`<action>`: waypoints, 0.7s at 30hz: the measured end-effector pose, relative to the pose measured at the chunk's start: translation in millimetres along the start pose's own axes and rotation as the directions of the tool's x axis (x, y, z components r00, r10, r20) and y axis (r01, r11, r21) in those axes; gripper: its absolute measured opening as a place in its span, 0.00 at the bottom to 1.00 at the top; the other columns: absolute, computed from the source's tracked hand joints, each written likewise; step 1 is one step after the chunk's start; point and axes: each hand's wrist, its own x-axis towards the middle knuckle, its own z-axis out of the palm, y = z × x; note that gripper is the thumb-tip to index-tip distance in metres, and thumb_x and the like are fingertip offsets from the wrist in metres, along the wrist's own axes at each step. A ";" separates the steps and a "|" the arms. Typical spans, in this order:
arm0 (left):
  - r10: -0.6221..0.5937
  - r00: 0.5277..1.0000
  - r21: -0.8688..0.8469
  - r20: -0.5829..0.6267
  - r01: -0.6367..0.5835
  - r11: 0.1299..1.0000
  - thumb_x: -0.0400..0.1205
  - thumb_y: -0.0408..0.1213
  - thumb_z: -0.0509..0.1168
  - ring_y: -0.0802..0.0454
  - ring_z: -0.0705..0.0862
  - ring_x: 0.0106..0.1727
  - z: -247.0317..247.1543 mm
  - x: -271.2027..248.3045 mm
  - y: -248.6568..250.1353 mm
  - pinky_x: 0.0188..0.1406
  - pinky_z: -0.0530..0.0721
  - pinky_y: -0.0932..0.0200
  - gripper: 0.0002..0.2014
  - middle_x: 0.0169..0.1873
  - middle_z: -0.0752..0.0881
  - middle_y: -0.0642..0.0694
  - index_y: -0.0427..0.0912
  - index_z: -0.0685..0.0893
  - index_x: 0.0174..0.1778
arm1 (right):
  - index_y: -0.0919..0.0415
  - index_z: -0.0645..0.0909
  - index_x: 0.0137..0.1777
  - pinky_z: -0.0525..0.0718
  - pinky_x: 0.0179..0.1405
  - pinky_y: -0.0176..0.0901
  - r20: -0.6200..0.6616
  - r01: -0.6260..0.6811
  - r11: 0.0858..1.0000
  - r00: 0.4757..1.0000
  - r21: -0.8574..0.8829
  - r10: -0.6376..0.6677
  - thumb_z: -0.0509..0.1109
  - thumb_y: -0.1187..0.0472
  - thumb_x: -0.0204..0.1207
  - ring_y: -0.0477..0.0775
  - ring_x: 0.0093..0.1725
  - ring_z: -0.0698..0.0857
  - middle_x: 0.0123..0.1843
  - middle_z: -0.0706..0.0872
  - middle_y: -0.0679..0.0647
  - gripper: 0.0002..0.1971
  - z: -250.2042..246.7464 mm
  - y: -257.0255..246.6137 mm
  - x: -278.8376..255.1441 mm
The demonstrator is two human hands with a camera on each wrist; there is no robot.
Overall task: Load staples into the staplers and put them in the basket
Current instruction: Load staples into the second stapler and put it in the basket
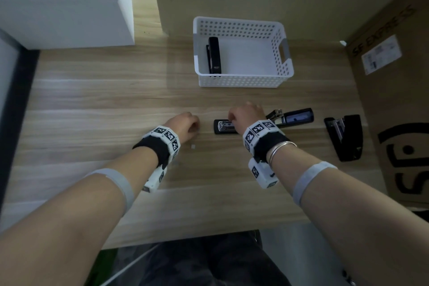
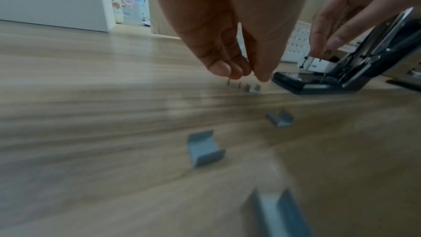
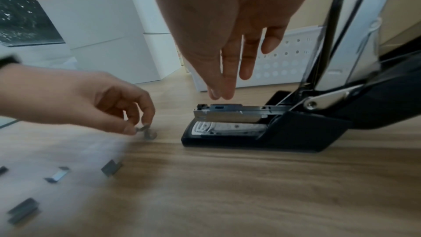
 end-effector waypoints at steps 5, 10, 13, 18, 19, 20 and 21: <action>-0.045 0.995 -0.174 -0.087 0.030 0.984 0.80 0.37 0.65 0.42 0.86 0.55 -14.1 10.9 25.1 0.52 0.80 0.58 0.11 0.53 0.89 0.38 0.38 0.84 0.56 | 0.53 0.85 0.61 0.80 0.61 0.49 -0.080 0.095 0.977 0.994 0.191 -0.081 0.65 0.63 0.81 0.56 0.61 0.82 0.55 0.89 0.53 0.13 -4.9 -3.8 0.6; -0.092 0.994 -0.352 -0.053 0.067 0.933 0.82 0.38 0.62 0.46 0.84 0.37 -17.7 26.4 46.1 0.36 0.77 0.60 0.12 0.48 0.89 0.36 0.35 0.84 0.56 | 0.53 0.83 0.63 0.83 0.59 0.50 -0.058 0.115 0.962 0.993 0.249 -0.103 0.68 0.60 0.79 0.54 0.57 0.85 0.56 0.89 0.51 0.14 -10.7 -2.7 -1.6; -0.098 0.995 -0.383 0.032 0.103 0.918 0.83 0.37 0.61 0.53 0.78 0.28 -16.7 34.5 53.7 0.32 0.77 0.61 0.12 0.38 0.85 0.40 0.32 0.84 0.53 | 0.51 0.82 0.65 0.85 0.57 0.51 -0.133 0.110 0.976 0.987 0.186 -0.086 0.69 0.57 0.79 0.55 0.58 0.85 0.60 0.88 0.50 0.15 -10.4 2.5 -1.9; -0.103 0.985 -0.378 0.138 0.148 0.914 0.83 0.39 0.60 0.45 0.83 0.40 -14.4 41.0 59.9 0.58 0.85 0.44 0.14 0.39 0.86 0.37 0.32 0.84 0.55 | 0.54 0.83 0.62 0.85 0.53 0.51 -0.112 0.128 0.991 0.986 0.038 -0.123 0.66 0.53 0.81 0.58 0.58 0.84 0.58 0.87 0.54 0.13 -10.2 4.2 -0.5; -0.100 0.986 -0.374 0.134 0.144 0.916 0.83 0.39 0.60 0.45 0.83 0.40 -13.6 41.0 61.0 0.58 0.84 0.45 0.14 0.40 0.86 0.36 0.32 0.84 0.55 | 0.55 0.84 0.61 0.84 0.52 0.50 -0.111 0.132 0.991 0.985 0.018 -0.129 0.65 0.54 0.81 0.58 0.58 0.84 0.57 0.87 0.55 0.13 -9.8 4.8 -0.1; -0.100 0.987 -0.366 0.124 0.139 0.920 0.83 0.38 0.60 0.44 0.83 0.41 -12.5 41.1 62.3 0.57 0.83 0.47 0.14 0.42 0.87 0.33 0.32 0.84 0.56 | 0.55 0.84 0.60 0.83 0.51 0.49 -0.106 0.130 0.992 0.986 0.003 -0.129 0.65 0.53 0.81 0.58 0.58 0.84 0.57 0.87 0.55 0.12 -9.3 5.9 0.3; -0.101 0.990 -0.351 0.103 0.131 0.927 0.83 0.36 0.60 0.41 0.85 0.44 -11.6 40.7 63.2 0.55 0.83 0.49 0.13 0.45 0.88 0.32 0.32 0.84 0.56 | 0.55 0.84 0.59 0.82 0.50 0.48 -0.096 0.122 0.993 0.988 -0.002 -0.122 0.65 0.53 0.81 0.58 0.58 0.84 0.56 0.87 0.55 0.12 -8.2 7.7 0.4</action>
